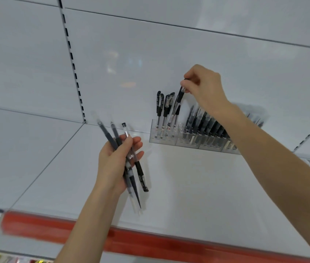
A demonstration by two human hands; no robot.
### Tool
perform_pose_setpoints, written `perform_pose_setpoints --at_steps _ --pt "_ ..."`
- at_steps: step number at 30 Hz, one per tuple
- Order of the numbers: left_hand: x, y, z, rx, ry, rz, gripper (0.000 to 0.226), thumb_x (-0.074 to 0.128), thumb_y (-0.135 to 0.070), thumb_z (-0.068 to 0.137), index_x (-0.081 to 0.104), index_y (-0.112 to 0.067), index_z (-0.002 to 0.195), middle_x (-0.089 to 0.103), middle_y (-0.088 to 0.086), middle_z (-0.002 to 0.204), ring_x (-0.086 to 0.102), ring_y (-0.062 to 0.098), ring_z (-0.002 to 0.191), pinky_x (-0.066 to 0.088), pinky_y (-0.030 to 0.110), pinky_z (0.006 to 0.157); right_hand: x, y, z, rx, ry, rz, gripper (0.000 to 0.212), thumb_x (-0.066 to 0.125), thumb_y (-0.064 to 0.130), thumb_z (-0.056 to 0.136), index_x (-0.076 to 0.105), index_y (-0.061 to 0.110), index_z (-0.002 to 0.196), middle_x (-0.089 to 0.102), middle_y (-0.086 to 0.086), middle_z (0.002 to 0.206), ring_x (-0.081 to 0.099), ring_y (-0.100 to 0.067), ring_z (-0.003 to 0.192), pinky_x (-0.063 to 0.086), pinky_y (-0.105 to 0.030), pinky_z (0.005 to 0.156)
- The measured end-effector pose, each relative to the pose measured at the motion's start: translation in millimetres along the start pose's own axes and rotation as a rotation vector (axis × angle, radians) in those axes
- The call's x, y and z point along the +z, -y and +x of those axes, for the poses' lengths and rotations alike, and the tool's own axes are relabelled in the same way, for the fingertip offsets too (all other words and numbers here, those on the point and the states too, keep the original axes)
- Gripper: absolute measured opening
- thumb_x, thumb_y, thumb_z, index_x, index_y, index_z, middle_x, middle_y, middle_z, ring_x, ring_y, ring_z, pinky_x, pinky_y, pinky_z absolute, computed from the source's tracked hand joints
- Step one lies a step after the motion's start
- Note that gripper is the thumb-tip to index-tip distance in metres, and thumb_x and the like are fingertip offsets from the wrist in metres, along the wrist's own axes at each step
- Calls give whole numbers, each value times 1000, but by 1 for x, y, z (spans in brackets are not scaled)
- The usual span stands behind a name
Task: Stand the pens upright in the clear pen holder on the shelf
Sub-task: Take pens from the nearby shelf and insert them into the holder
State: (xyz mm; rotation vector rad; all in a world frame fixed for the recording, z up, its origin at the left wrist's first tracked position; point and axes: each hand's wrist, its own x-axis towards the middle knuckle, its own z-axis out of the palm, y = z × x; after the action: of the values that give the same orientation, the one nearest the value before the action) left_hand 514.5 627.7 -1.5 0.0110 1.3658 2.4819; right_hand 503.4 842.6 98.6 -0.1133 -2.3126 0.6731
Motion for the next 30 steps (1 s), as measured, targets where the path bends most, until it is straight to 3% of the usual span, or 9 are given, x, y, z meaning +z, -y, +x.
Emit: perform_pose_setpoints --at_steps 3,13,18,20,22,25,28,30 --pt "0 0 0 -1 18 -5 5 54 -9 91 55 -8 96 74 1 74 70 11 73 58 28 72 1 2 6 -37 87 -59 12 58 8 86 59 -2 92 66 -21 83 65 -30 75 53 -42 80" --pt "3 -3 -2 4 50 -97 6 54 -3 90 52 -7 94 73 7 81 72 16 74 60 28 64 26 -8 -4 8 209 -138 13 56 8 88 62 -3 88 67 -18 85 63 -30 82 50 -43 83" --pt "3 -7 -3 57 40 -80 24 53 0 90 51 -11 111 69 10 89 72 14 72 60 29 63 27 -1 -11 -45 208 -265 22 49 13 92 65 -1 100 66 -18 95 60 -30 91 47 -36 83" --pt "5 -8 -4 74 52 -83 30 52 1 90 48 -13 117 68 9 87 72 12 71 60 29 64 18 5 -20 -43 127 -213 25 49 15 93 63 3 110 65 -16 102 59 -27 95 46 -37 89" --pt "7 -9 -5 94 57 -98 34 52 1 90 47 -14 121 67 10 86 71 12 72 60 29 64 7 17 -40 10 73 -62 21 52 19 92 66 9 105 67 -4 94 61 -19 89 49 -29 85" --pt "13 -9 -3 120 30 -134 33 51 1 91 45 -13 120 65 10 89 71 10 72 60 30 64 -6 37 -82 131 275 91 16 52 35 88 64 26 84 64 15 77 61 -2 75 48 -14 72" --pt "21 -6 -1 128 -5 -180 31 52 -1 91 45 -14 118 65 10 92 71 12 76 59 28 62 -7 42 -117 218 480 146 17 53 45 80 63 32 87 68 11 78 65 0 74 53 -20 74" --pt "28 -5 -1 130 -16 -193 30 52 -1 91 45 -14 117 65 10 94 70 14 81 60 28 64 -4 39 -129 311 462 236 18 62 36 80 66 24 93 72 6 80 68 -3 73 54 -21 74"
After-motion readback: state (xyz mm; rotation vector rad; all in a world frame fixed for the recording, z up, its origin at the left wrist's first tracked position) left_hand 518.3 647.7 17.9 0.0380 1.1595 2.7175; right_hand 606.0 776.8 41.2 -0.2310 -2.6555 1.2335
